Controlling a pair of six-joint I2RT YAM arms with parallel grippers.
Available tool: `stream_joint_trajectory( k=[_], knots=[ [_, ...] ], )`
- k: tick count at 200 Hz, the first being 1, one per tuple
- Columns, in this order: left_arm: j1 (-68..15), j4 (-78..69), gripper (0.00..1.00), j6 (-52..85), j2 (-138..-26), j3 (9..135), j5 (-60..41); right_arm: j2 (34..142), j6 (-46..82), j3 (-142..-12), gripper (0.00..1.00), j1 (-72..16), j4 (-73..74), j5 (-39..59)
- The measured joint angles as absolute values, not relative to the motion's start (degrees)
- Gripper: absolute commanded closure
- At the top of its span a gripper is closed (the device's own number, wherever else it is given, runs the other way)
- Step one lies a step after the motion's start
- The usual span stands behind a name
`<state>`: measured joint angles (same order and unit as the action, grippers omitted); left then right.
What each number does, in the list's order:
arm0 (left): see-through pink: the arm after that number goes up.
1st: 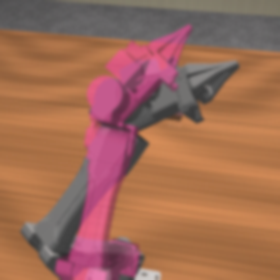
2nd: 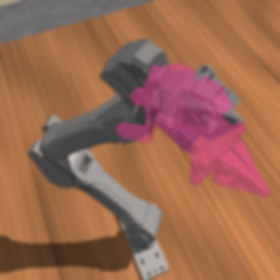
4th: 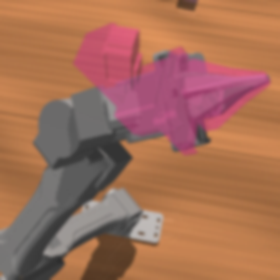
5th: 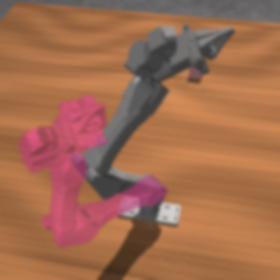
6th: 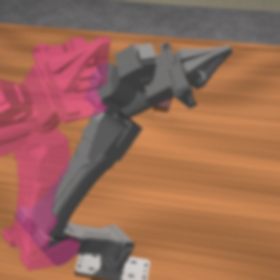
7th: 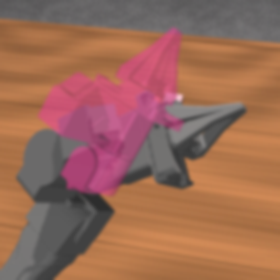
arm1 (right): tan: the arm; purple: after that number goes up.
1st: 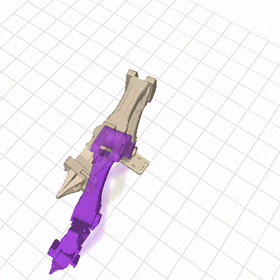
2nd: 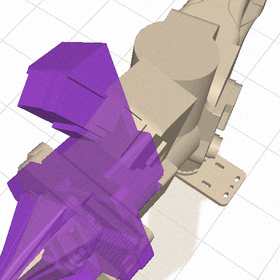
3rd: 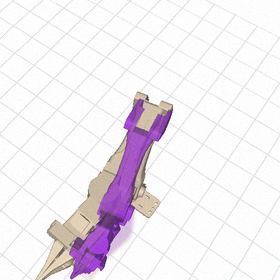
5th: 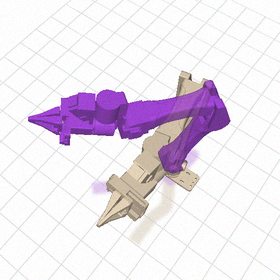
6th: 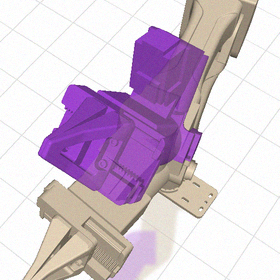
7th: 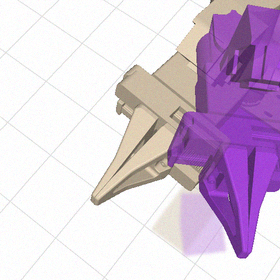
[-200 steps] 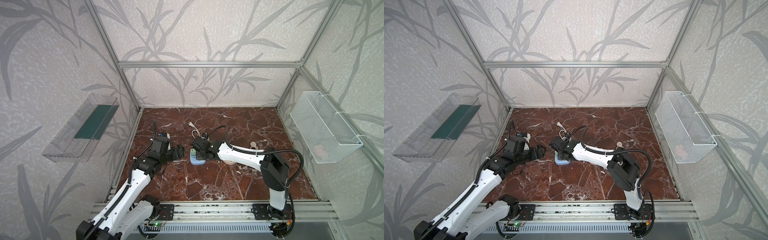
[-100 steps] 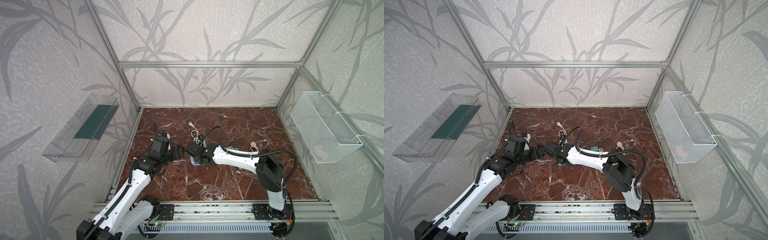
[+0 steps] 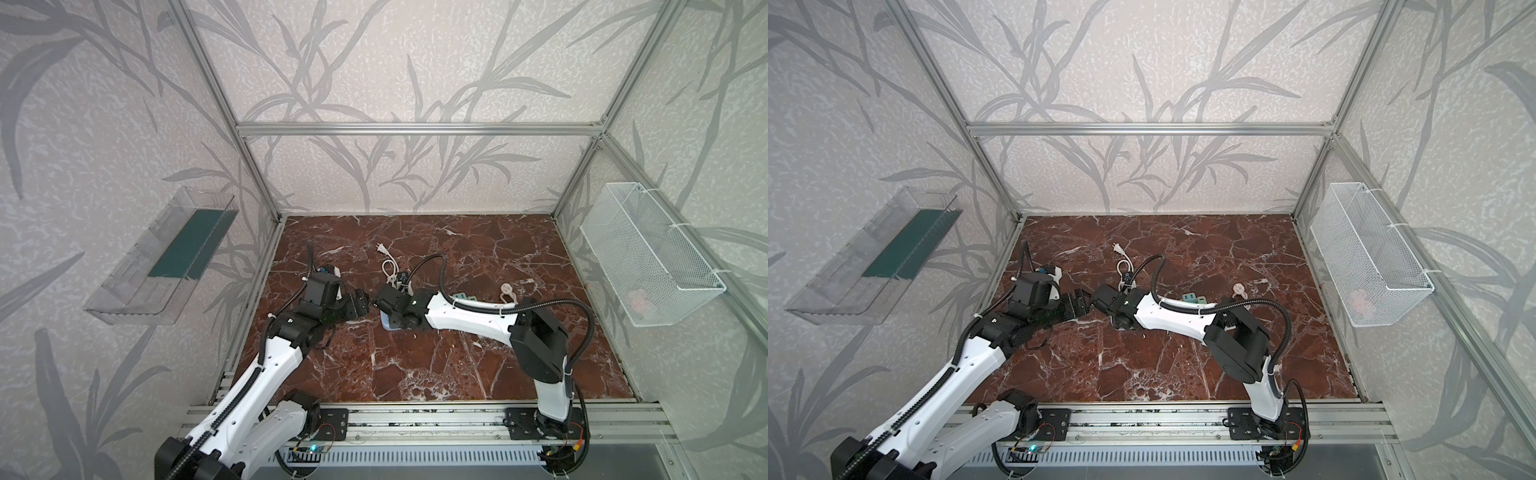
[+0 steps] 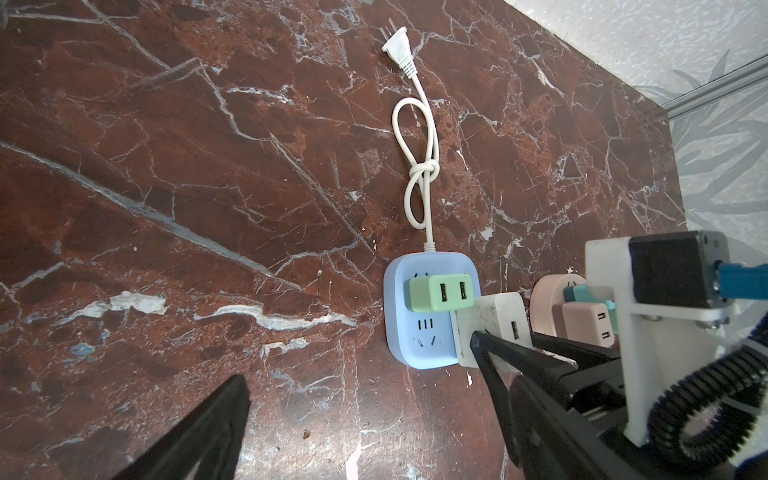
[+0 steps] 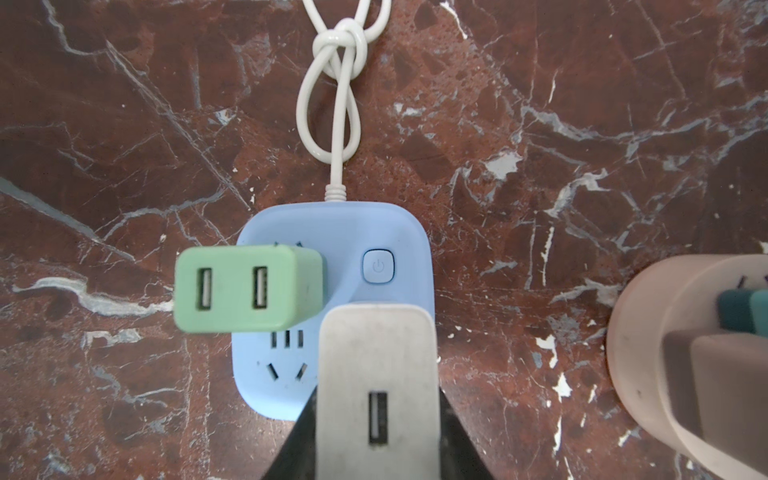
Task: Insert the plug
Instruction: 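Press the white charger block into the blue strip socket beside the green plug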
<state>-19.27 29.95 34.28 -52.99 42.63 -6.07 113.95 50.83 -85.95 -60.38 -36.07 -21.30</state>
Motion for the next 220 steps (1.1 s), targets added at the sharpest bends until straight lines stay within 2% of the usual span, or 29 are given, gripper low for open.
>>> stream_joint_trajectory(
  k=[193,208,220],
  knots=[
    [-18.68,29.91,0.05,34.50,-52.64,42.13,-5.93,115.61,53.71,-86.67,1.00,-59.92,-34.83,-23.24],
    [-18.68,29.93,0.05,34.50,-52.73,42.13,-5.89,115.42,53.30,-86.70,0.92,-59.70,-34.98,-22.63],
    [-18.68,29.93,0.05,34.52,-52.77,42.13,-5.85,115.26,52.86,-86.78,0.80,-59.51,-35.03,-22.06]
  ],
)
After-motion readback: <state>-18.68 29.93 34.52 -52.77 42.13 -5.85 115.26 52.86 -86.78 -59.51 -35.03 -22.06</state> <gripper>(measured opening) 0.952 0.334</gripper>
